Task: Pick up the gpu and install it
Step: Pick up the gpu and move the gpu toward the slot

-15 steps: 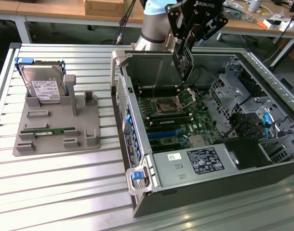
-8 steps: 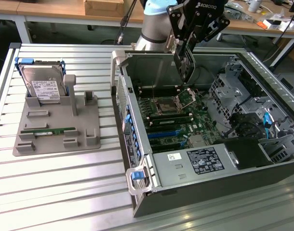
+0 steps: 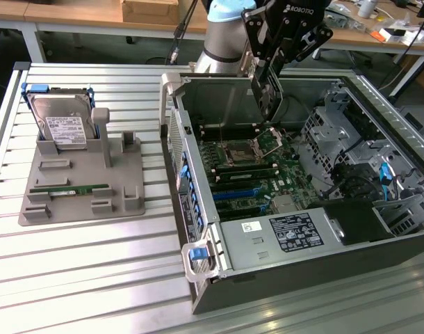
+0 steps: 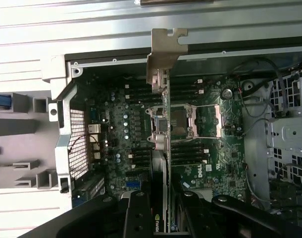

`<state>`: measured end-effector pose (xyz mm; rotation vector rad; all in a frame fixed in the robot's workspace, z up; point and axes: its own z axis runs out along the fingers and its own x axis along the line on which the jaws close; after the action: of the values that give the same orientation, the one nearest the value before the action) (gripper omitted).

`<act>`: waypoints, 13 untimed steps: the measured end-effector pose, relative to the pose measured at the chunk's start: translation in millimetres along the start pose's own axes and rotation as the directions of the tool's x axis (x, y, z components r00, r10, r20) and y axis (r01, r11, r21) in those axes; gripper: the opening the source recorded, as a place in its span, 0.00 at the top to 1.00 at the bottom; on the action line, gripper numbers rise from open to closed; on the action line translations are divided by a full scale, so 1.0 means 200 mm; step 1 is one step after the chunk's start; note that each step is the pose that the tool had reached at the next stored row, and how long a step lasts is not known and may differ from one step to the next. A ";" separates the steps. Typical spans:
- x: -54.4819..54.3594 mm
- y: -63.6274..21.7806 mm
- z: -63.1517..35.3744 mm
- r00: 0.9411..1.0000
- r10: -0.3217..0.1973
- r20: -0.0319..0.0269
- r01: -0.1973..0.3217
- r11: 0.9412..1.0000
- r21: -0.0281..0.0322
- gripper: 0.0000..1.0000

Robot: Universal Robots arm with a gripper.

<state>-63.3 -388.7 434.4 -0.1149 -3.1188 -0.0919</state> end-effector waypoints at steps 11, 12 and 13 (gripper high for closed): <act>0.00 0.000 0.001 1.000 0.000 0.000 0.000 1.000 0.000 0.74; 0.00 -0.013 0.005 1.000 0.000 0.000 0.000 1.000 0.000 0.74; -0.01 -0.029 0.007 1.000 0.000 0.000 0.000 1.000 0.000 0.74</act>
<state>-62.6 -394.4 432.7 -0.1149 -3.1188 -0.0921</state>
